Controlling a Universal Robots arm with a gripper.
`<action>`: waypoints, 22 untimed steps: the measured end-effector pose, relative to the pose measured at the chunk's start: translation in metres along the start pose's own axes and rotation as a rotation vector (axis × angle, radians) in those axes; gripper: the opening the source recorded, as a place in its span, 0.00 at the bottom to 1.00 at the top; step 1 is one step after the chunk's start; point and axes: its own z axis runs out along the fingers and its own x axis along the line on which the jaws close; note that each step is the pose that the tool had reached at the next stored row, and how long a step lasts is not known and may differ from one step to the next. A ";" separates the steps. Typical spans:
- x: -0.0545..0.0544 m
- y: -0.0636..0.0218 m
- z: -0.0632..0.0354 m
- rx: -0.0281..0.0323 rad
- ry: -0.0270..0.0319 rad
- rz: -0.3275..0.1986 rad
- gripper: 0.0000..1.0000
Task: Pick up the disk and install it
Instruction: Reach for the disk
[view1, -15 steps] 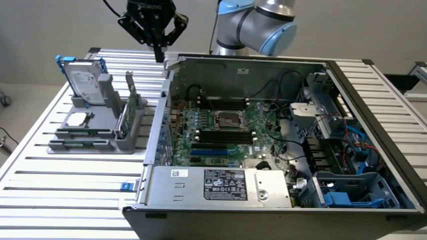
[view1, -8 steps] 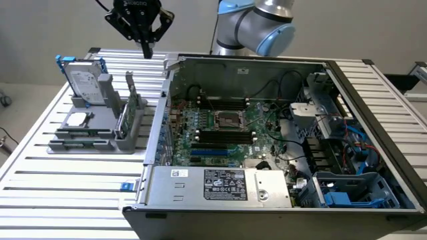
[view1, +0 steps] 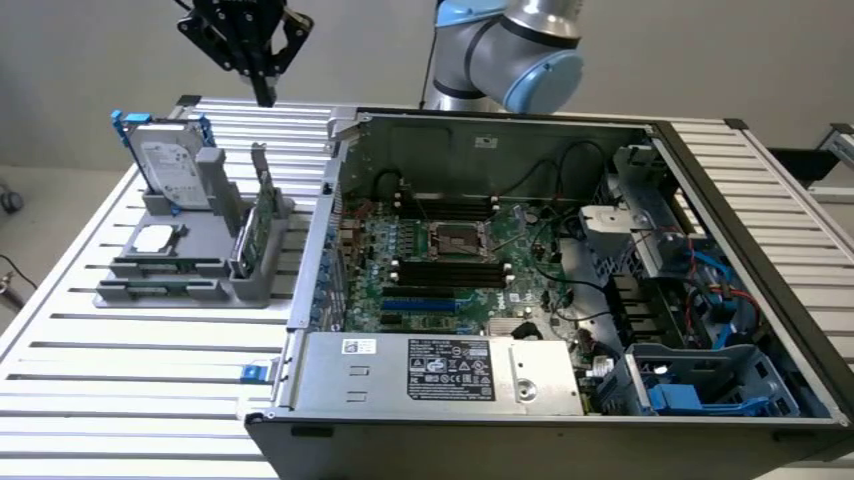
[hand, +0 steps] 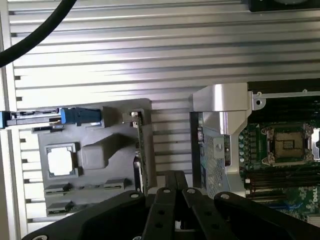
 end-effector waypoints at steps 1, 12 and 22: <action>0.005 0.0017 0.0001 0.0005 0.0000 0.000 0.11; 0.056 0.0161 0.0033 0.0088 -0.0006 0.000 0.11; 0.102 0.0250 0.0103 0.0180 -0.0010 0.000 0.11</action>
